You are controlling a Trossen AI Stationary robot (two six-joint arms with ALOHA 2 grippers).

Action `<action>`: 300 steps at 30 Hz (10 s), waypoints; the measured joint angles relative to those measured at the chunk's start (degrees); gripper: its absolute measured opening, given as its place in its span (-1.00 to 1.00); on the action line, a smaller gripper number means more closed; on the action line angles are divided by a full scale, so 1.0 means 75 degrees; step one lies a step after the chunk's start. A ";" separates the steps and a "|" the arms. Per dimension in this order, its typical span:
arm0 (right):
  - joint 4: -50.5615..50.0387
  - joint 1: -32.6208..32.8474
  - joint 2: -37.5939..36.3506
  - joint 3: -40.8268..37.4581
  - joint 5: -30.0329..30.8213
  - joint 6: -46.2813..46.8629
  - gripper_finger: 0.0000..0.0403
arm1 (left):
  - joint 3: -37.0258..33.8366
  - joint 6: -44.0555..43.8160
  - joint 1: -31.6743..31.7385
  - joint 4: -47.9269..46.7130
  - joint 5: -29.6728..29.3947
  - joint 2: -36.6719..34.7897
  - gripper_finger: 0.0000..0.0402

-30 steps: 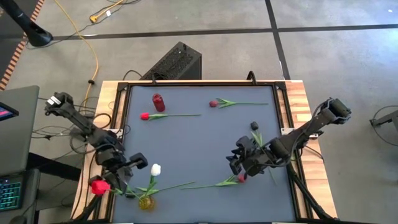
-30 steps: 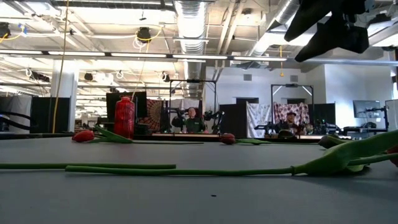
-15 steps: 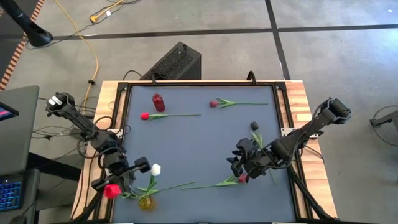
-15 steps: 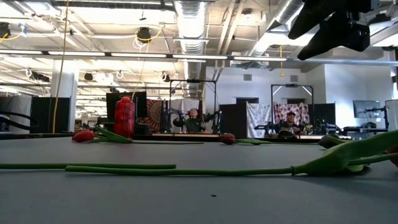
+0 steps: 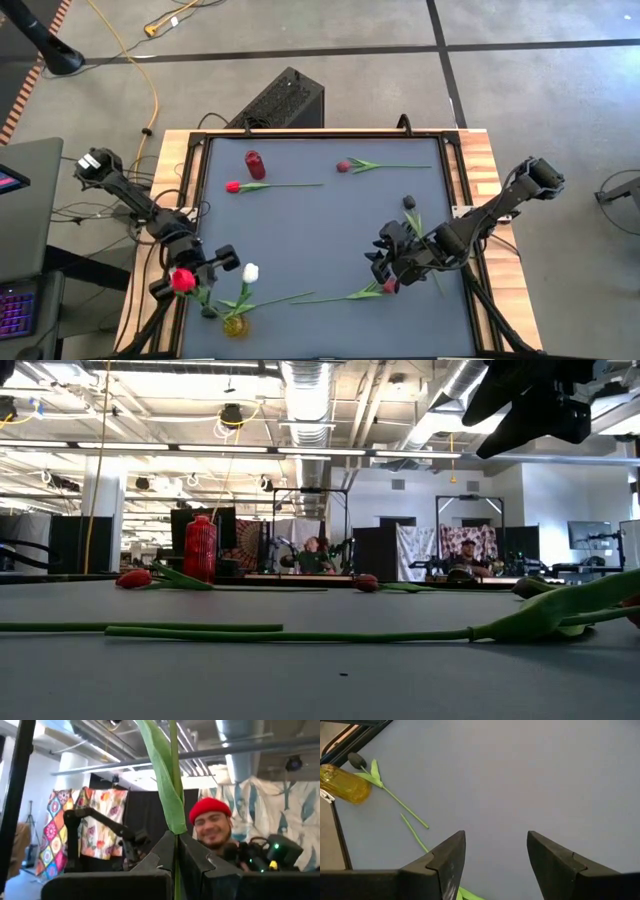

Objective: Sort flowers into vase by color
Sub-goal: Put the bottom left red tulip into the yellow vase, then put the red tulip into the yellow vase

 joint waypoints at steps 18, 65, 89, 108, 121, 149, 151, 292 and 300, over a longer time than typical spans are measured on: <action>0.0002 -0.0058 0.0000 0.0000 -0.0006 0.0009 0.19 | -0.0789 -0.0817 -0.0081 0.2194 -0.0979 0.1134 -1.00; -0.0002 -0.0058 0.0000 -0.0003 -0.0029 -0.0055 0.19 | -0.0771 0.0750 -0.0999 0.0981 -0.1571 0.2000 -0.87; -0.0001 -0.0050 0.0000 -0.0003 -0.0134 -0.0082 0.19 | -0.0771 0.0904 -0.1001 -0.1305 -0.1857 -0.0107 -0.23; 0.0006 -0.0051 0.0000 -0.0003 -0.0227 -0.0160 0.19 | -0.0771 0.0071 -0.0999 -0.3544 -0.2370 -0.2123 -0.23; 0.0058 -0.0050 0.0000 -0.0003 -0.0273 -0.0198 0.19 | -0.0607 -0.0557 -0.0999 -0.4755 -0.2314 -0.2991 -0.23; 0.0111 -0.0050 0.0000 -0.0003 -0.0431 -0.0450 0.19 | 0.4320 -0.0784 -0.0999 -1.3191 -0.3094 -0.1161 -0.24; 0.0117 -0.0050 0.0000 -0.0003 -0.0436 -0.0458 0.19 | 0.4662 -0.0829 -0.0999 -1.3514 -0.3002 -0.1021 -0.24; -0.0507 -0.5418 0.8426 0.7632 0.0082 0.6496 -0.10 | 0.7526 -0.0750 0.0420 -1.8451 -0.4913 -0.1191 -0.24; -0.0781 -0.5647 0.8341 0.7632 -0.0469 0.6115 -0.25 | 0.7526 -0.0860 0.0420 -1.8445 -0.4763 -0.1189 -0.24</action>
